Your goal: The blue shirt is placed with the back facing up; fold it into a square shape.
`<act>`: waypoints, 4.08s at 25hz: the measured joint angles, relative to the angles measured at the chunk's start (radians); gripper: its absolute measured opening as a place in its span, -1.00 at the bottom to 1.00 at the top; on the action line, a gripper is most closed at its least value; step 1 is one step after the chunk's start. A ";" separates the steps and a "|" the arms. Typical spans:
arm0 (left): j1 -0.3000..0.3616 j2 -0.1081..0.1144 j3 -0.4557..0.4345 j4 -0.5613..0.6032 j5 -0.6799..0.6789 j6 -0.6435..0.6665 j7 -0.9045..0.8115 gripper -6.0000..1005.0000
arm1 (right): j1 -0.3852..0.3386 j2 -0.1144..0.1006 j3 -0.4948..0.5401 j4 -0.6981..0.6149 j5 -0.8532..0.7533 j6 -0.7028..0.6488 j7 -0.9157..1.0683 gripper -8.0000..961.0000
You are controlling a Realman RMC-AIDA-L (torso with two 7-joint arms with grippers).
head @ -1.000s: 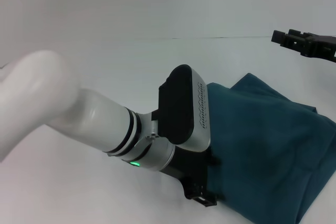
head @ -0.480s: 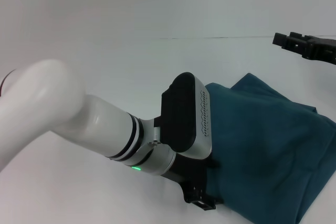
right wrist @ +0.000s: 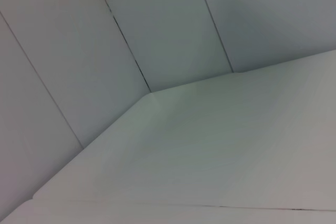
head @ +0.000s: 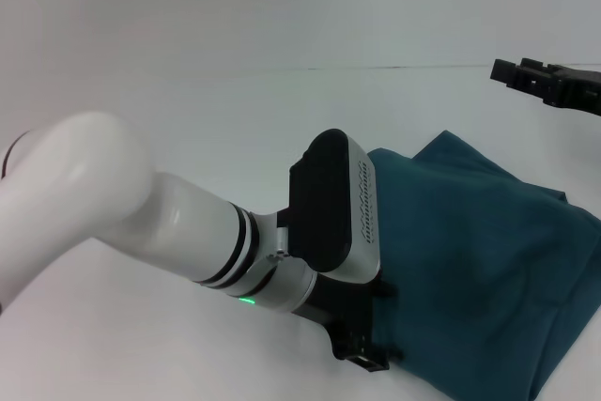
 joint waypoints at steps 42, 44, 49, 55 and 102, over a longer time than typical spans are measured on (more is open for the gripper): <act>-0.007 0.000 -0.039 -0.061 -0.074 -0.016 0.032 -0.87 | -0.005 -0.003 0.042 0.001 0.000 -0.015 0.010 0.24; -0.003 0.001 -0.065 -0.060 -0.060 -0.007 0.032 -0.88 | -0.005 -0.005 0.048 0.001 -0.002 -0.014 0.012 0.24; 0.009 0.005 -0.147 -0.051 -0.029 0.037 0.033 -0.88 | -0.005 -0.006 0.064 -0.001 -0.006 -0.009 0.019 0.24; 0.033 0.008 -0.258 -0.030 0.030 0.068 0.042 -0.88 | -0.005 -0.006 0.065 -0.006 -0.008 -0.007 0.038 0.23; 0.060 0.053 -0.880 -0.090 0.148 0.093 0.252 -0.86 | 0.004 0.014 -0.092 -0.097 -0.001 -0.014 0.238 0.24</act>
